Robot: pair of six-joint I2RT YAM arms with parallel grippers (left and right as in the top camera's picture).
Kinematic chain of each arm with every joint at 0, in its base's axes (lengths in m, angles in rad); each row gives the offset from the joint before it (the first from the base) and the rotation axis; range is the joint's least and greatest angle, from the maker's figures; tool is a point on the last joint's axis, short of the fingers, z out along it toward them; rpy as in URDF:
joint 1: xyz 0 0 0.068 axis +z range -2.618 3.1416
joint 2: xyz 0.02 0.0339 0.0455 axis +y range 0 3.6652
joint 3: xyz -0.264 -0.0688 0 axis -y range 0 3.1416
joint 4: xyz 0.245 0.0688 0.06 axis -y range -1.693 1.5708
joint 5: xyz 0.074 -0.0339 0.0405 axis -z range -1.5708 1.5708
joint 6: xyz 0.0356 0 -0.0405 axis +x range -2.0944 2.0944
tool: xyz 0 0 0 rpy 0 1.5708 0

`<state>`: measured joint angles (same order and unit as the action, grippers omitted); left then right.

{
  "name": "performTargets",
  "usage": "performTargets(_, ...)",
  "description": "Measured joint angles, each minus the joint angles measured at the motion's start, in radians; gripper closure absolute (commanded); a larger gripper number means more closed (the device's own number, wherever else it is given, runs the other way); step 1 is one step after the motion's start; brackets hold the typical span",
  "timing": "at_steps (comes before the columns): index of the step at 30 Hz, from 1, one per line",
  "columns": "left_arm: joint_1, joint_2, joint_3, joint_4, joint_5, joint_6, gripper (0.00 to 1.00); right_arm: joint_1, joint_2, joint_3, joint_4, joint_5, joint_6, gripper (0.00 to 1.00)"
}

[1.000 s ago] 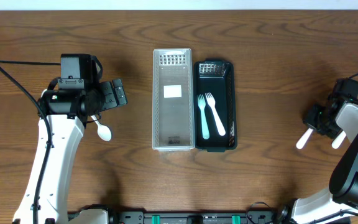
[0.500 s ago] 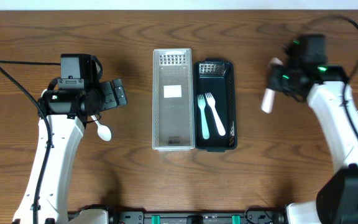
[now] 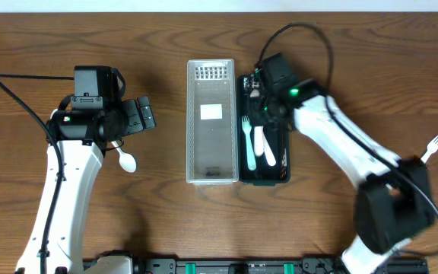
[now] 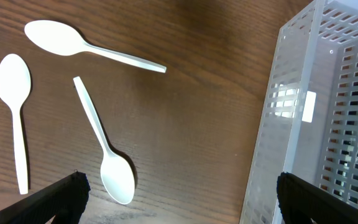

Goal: Pack container
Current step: 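Place the white spoon in the black basket and release, then move the right gripper to the last white fork and grasp it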

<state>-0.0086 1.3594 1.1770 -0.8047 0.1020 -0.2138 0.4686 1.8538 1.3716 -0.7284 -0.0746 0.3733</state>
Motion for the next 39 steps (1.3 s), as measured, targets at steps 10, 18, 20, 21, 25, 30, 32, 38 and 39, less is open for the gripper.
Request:
performTargets(10, 0.0, 0.0, 0.0, 0.0, 0.0, 0.0, 0.02, -0.038, -0.047, 0.1, -0.138, 0.085, 0.002, 0.41)
performTargets(18, 0.0, 0.0, 0.0, 0.0, 0.0, 0.0, 0.02, -0.43, -0.312, 0.196, -0.332, 0.236, 0.066, 0.33)
performTargets(20, 0.0, 0.0, 0.0, 0.0, 0.0, 0.0, 0.02, -0.537, -0.322, 0.196, -0.377, 0.257, 0.082, 0.3)
performTargets(21, 0.0, 0.0, 0.0, 0.0, 0.0, 0.0, 0.02, -0.602, -0.318, 0.194, -0.398, 0.258, 0.091, 0.29)
performTargets(25, 0.0, 0.0, 0.0, 0.0, 0.0, 0.0, 0.02, -0.779, -0.283, 0.164, -0.419, 0.253, 0.098, 0.28)
performTargets(30, 0.0, 0.0, 0.0, 0.0, 0.0, 0.0, 0.02, -0.93, -0.219, 0.118, -0.398, 0.24, 0.097, 0.26)
performTargets(32, 0.0, 0.0, 0.0, 0.0, 0.0, 0.0, 0.02, -0.968, -0.189, 0.101, -0.387, 0.235, 0.097, 0.26)
performTargets(38, 0.0, 0.0, 0.0, 0.0, 0.0, 0.0, 0.02, -1.016, -0.11, 0.055, -0.332, 0.227, 0.094, 0.26)
performTargets(39, 0.0, 0.0, 0.0, 0.0, 0.0, 0.0, 0.02, -1.019, -0.101, 0.042, -0.311, 0.225, 0.089, 0.26)
